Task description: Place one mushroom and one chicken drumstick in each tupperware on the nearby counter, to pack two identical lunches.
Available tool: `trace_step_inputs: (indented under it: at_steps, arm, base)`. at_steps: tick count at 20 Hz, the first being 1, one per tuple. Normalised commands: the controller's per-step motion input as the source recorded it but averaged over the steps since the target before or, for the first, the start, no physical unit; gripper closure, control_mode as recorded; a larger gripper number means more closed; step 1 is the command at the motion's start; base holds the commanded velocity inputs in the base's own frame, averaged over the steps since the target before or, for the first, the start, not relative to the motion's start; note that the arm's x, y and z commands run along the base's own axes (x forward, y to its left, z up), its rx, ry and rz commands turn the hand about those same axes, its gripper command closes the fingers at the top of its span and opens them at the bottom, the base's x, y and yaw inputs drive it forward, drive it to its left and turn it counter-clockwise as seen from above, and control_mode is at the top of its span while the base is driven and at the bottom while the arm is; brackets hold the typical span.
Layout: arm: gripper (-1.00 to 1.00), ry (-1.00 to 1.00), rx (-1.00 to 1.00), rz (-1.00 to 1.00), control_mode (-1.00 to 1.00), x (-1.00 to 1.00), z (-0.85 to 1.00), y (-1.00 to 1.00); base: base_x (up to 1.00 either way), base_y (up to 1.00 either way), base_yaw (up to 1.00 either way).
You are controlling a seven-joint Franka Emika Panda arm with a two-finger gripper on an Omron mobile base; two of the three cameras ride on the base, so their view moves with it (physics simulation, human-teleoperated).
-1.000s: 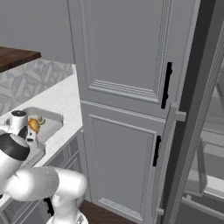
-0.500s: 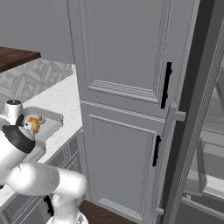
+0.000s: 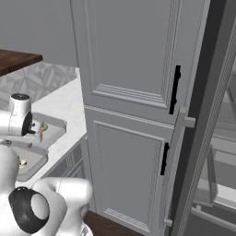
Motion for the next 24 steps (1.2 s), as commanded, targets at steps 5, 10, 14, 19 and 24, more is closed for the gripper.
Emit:
trace_step_inputs:
  at_steps: [5,10,14,19,24]
  arm:
    - [-1.00,-0.05,0.01,-0.25,-1.00,-0.21,0.47,-0.56]
    - [-1.00,-0.12,0.00,-0.21,-1.00,-0.18,0.48,-0.58]
    - [-1.00,-0.12,0.00,-0.12,-1.00,-0.29,0.53,-0.63]
    - [-1.00,-0.17,0.00,-0.09,-1.00,-0.35,0.46,-0.67]
    - [-1.00,-0.21,0.00,-0.05,-1.00,-0.51,0.44,-0.62]
  base:
    - [0.00,0.00,0.00]
    - [0.00,0.00,0.00]
    - [0.00,0.00,0.00]
    - [0.00,0.00,0.00]
    - [0.00,0.00,0.00]
